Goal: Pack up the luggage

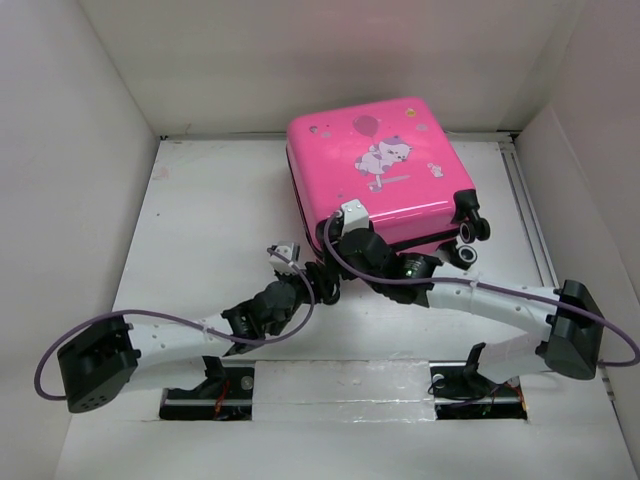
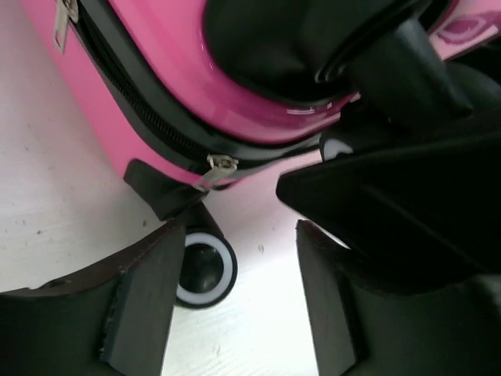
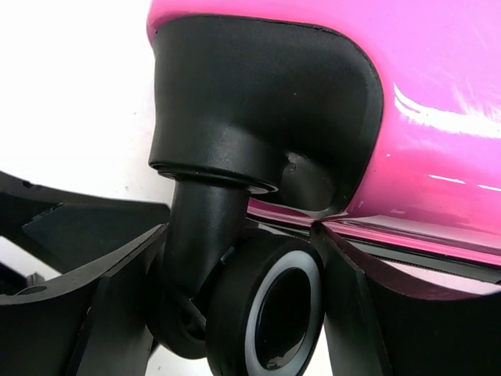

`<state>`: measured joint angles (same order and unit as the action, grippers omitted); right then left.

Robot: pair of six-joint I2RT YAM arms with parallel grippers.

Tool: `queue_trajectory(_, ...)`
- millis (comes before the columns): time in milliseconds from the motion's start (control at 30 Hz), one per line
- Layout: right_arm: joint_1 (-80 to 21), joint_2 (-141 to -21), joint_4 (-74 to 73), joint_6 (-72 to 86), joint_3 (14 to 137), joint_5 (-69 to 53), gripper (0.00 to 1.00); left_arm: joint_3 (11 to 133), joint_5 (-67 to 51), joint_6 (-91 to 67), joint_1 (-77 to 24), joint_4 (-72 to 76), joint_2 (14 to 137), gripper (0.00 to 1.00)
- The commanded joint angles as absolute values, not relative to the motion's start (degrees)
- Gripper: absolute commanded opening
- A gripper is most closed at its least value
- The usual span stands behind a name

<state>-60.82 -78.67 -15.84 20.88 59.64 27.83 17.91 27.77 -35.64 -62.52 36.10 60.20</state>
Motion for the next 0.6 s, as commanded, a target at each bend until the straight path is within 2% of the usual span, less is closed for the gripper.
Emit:
queue_trajectory(0,-60.56,-76.12,-10.55,19.25,62.50,25.49,0.04,21.01,31.46,-33.57,-62.40,41.48,61.60,0.53)
queue_trajectory(33,-60.56,-75.50,-10.55,19.25,62.49,24.53,0.03,21.70,33.64,-32.97,-62.40,42.09,62.74,0.48)
queue_trajectory(167,-60.03,-72.69,-9.05,19.25,61.18,21.63,0.00,24.25,38.92,-32.26,-62.40,41.14,65.99,0.42)
queue_trajectory(300,-60.03,-71.37,-7.91,19.25,60.56,19.42,0.00,25.31,39.03,-29.54,-62.40,44.37,68.55,0.36)
queue_trajectory(567,-60.03,-71.37,-5.37,19.25,59.50,15.91,0.00,25.84,33.41,-27.16,-62.40,49.48,72.16,0.40)
